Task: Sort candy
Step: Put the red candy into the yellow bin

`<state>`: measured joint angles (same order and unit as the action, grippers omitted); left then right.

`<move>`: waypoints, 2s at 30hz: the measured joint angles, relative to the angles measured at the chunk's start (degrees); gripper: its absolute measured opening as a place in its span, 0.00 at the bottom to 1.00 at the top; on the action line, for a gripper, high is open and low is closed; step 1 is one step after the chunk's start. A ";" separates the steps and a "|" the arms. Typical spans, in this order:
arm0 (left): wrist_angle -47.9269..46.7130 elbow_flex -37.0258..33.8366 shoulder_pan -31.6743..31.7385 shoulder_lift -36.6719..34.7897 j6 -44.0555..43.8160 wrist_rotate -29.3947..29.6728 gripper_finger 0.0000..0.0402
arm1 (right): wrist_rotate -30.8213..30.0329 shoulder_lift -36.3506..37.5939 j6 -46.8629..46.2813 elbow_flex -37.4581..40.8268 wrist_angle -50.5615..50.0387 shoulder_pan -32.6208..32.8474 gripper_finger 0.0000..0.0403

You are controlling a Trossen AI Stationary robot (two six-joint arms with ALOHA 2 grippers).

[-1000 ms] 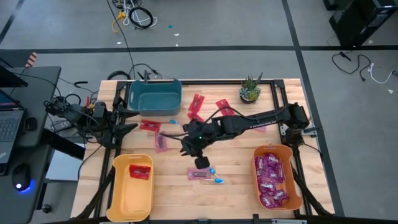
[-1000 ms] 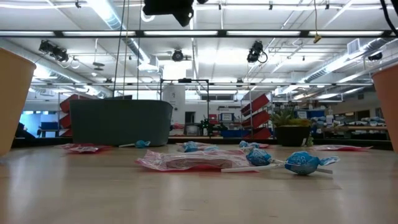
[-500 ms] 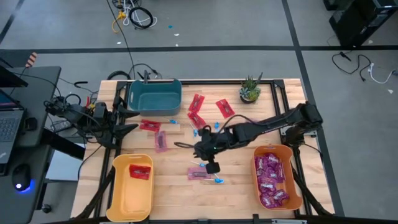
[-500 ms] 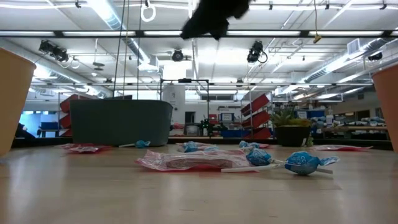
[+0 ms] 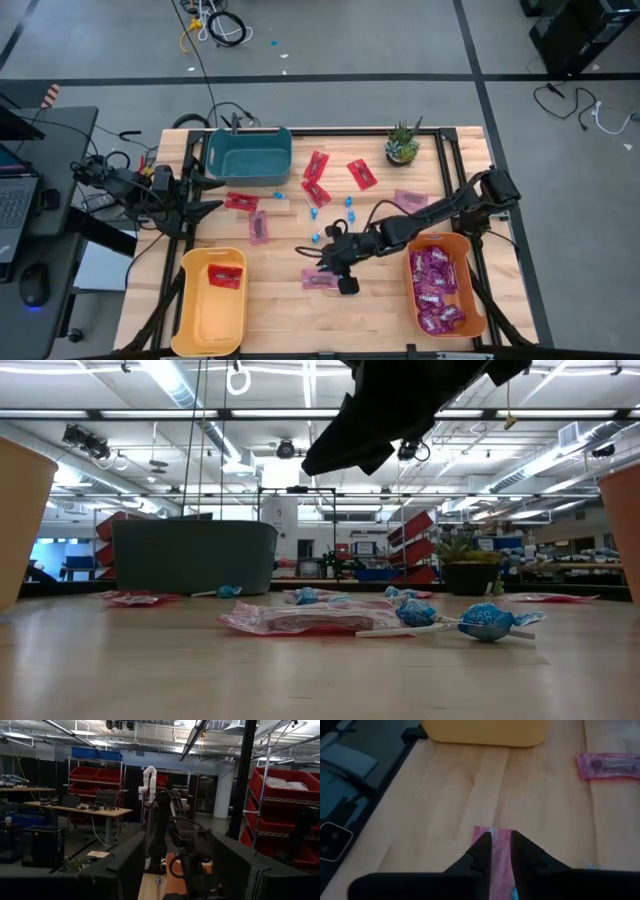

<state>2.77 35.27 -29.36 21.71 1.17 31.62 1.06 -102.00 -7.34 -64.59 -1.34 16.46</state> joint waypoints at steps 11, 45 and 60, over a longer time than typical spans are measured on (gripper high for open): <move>0.00 0.00 0.00 0.00 -0.17 0.02 0.54 | -5.19 -0.09 -2.84 0.53 3.11 1.75 0.31; 0.64 0.00 0.00 0.01 -1.86 0.05 0.54 | -19.65 -0.11 -9.17 0.53 3.52 9.11 0.40; 0.41 0.00 0.00 5.78 -2.89 -10.39 0.54 | -20.24 -1.73 -9.09 0.47 5.81 8.97 0.40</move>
<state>3.18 35.27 -29.36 27.50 -1.72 21.22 -19.18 -103.72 -16.44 -64.12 4.47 25.43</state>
